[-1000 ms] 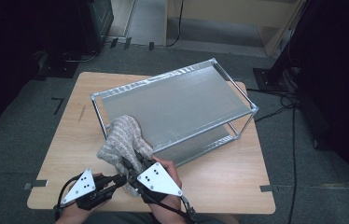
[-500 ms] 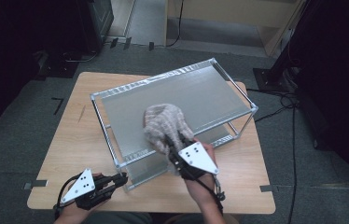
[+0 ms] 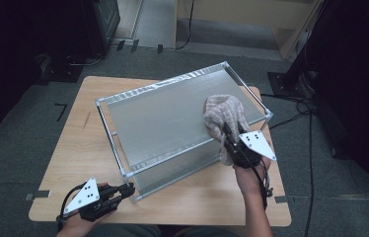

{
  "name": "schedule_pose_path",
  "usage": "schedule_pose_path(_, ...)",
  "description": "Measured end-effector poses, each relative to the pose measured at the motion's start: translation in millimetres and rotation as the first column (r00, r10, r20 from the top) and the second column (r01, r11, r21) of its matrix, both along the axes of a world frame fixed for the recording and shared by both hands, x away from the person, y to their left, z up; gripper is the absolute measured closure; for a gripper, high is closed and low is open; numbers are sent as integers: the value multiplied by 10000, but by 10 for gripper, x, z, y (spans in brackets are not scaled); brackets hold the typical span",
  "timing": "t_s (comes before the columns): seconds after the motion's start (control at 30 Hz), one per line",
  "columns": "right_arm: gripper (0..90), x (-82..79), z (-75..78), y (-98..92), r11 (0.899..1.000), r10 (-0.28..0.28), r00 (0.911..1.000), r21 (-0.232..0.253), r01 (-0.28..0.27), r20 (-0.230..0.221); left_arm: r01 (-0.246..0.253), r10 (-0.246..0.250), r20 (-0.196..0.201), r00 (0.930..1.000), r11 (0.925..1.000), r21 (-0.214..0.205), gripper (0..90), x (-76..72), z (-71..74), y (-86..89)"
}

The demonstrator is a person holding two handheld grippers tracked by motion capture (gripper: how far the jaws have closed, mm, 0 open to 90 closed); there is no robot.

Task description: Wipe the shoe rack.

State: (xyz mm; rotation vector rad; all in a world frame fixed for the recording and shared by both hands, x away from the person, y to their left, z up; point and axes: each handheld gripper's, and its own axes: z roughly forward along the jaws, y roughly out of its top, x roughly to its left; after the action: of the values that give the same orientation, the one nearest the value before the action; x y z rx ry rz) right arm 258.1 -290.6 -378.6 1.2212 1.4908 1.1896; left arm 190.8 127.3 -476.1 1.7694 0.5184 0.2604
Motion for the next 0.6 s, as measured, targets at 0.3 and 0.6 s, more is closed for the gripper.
schedule_pose_path(0.3, 627, 175, 45, -374, 9950, -888, 9953, 422, 905, -397, 19, -19, 22, 10000, 10000, -24, 811, 7, -5, 14)
schedule_pose_path(0.6, 662, 247, 43, -698, 9808, -1517, 9864, 1139, 1581, -626, -46, 45, -17, 10000, 10000, -36, 810, 14, -6, 26)
